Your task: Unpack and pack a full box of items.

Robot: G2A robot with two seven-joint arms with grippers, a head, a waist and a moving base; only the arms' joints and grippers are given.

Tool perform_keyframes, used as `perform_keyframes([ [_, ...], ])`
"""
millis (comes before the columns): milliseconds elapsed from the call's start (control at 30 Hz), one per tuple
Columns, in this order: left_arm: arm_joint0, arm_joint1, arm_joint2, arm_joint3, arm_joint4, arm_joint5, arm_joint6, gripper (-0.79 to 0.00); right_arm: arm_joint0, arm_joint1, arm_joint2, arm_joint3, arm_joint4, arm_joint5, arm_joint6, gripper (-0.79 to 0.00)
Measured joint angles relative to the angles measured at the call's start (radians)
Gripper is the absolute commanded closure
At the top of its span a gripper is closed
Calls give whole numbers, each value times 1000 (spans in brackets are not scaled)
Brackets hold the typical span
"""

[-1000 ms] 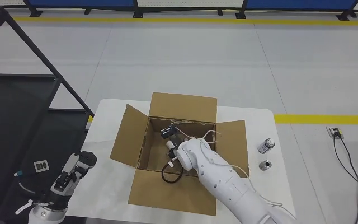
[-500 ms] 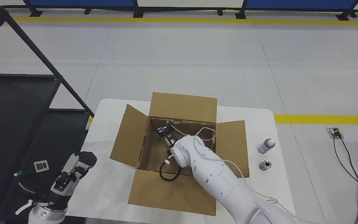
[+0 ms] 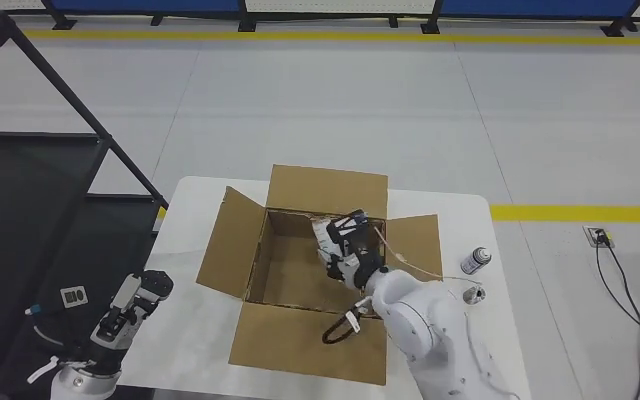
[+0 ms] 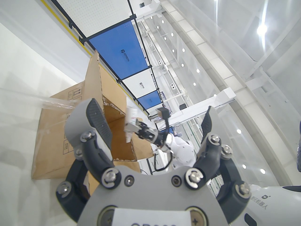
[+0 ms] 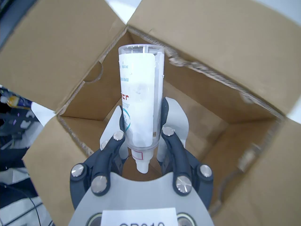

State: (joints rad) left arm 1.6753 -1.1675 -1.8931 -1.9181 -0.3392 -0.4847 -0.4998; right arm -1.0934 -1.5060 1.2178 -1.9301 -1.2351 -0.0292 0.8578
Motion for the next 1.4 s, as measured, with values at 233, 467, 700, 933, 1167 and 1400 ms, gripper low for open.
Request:
perform_keyframes([
  [233, 0, 0, 0, 0, 0, 0, 0, -785, -341, 21, 304, -307, 92, 108, -227, 0],
  [467, 0, 0, 0, 0, 0, 0, 0, -785, -405, 30, 531, -192, 224, 197, -265, 0],
  [700, 0, 0, 0, 0, 0, 0, 0, -785, -332, 56, 674, 0, 259, 185, -114, 0],
  [933, 0, 0, 0, 0, 0, 0, 0, -785, -181, 92, 697, 224, 189, 86, 55, 0],
  [1167, 0, 0, 0, 0, 0, 0, 0, -785, -26, 122, 701, 438, 121, 42, 143, 0],
  [1400, 0, 0, 0, 0, 0, 0, 0, -785, 54, 145, 691, 561, 81, 10, 170, 0],
])
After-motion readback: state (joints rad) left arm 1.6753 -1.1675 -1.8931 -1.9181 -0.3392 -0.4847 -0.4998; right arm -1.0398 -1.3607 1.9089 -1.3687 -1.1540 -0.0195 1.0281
